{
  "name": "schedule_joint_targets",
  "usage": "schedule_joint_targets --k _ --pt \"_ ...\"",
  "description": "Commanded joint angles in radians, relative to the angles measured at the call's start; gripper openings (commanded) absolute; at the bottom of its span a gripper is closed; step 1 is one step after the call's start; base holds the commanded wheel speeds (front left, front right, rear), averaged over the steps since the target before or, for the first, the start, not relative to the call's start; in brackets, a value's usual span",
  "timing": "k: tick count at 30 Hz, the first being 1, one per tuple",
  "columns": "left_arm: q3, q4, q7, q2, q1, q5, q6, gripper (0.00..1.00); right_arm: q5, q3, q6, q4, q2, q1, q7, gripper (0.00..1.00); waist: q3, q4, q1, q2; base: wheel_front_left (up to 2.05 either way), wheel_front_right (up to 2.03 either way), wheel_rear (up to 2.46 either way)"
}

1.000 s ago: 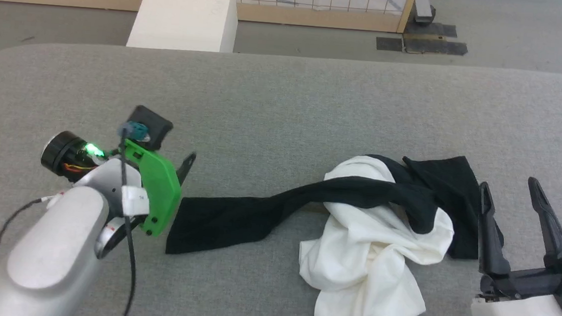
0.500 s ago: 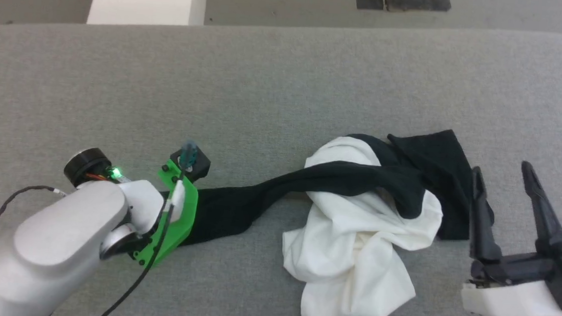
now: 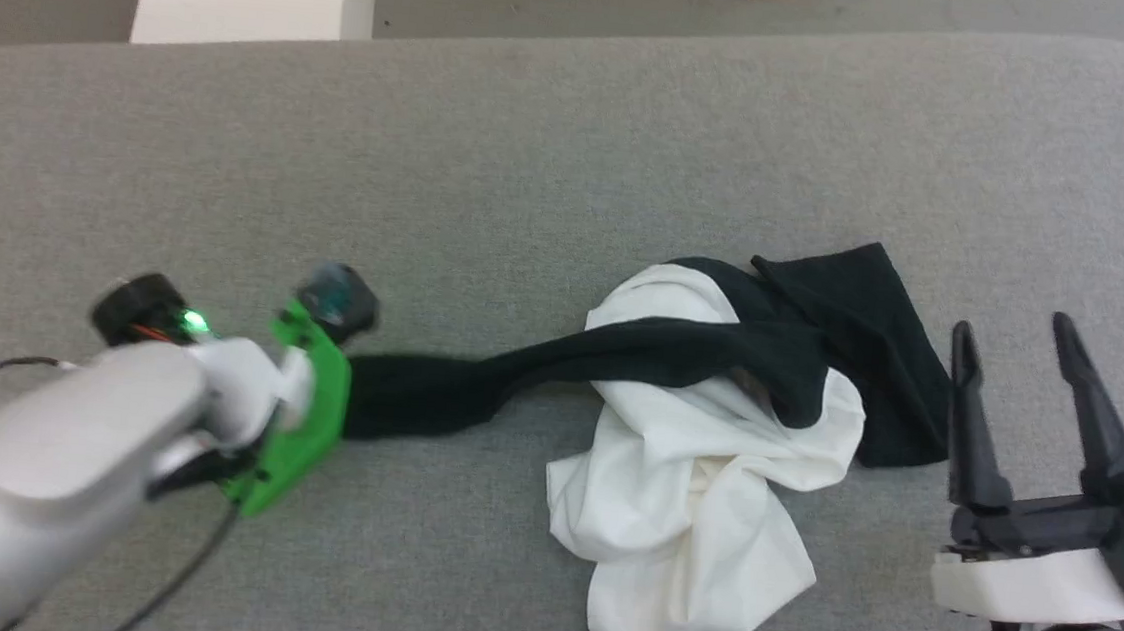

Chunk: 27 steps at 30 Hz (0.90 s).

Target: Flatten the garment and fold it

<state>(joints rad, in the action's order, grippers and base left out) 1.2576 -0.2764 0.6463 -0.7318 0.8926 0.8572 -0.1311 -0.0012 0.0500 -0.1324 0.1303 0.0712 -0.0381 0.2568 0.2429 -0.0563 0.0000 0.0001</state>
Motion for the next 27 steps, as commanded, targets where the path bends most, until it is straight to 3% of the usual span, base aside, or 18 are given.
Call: schedule_joint_targets --k 1,7,14,22,27 --pt "-0.020 -0.004 -0.041 -0.047 0.005 0.022 0.000 0.00 -0.008 0.014 0.002 0.003 -0.005 0.010 0.005 1.00 -0.040 0.037 0.0000 -0.0001 0.00 0.00 0.00" --pt "-0.113 -0.013 -0.164 -0.202 -0.049 0.093 0.058 0.00 -0.011 0.040 0.002 0.014 -0.009 0.040 0.005 1.00 -0.074 0.082 0.0000 -0.0001 0.00 0.00 0.00" --pt "-0.147 -0.106 -0.219 -0.304 -0.164 0.173 0.153 0.00 -0.025 0.036 0.002 0.001 0.004 0.054 0.005 1.00 -0.069 0.093 0.0000 -0.0001 0.00 0.00 0.00" --pt "-0.120 -0.311 -0.254 -0.310 -0.316 0.226 0.214 0.00 -0.036 0.042 0.002 -0.042 0.021 0.059 0.005 1.00 -0.047 0.074 0.0000 -0.0001 0.00 0.00 0.00" --pt "-0.119 -0.408 -0.256 -0.269 -0.358 0.267 0.201 0.00 -0.035 0.052 0.002 -0.059 0.023 0.072 0.005 1.00 -0.058 0.083 0.0000 -0.0001 0.00 0.00 0.00"
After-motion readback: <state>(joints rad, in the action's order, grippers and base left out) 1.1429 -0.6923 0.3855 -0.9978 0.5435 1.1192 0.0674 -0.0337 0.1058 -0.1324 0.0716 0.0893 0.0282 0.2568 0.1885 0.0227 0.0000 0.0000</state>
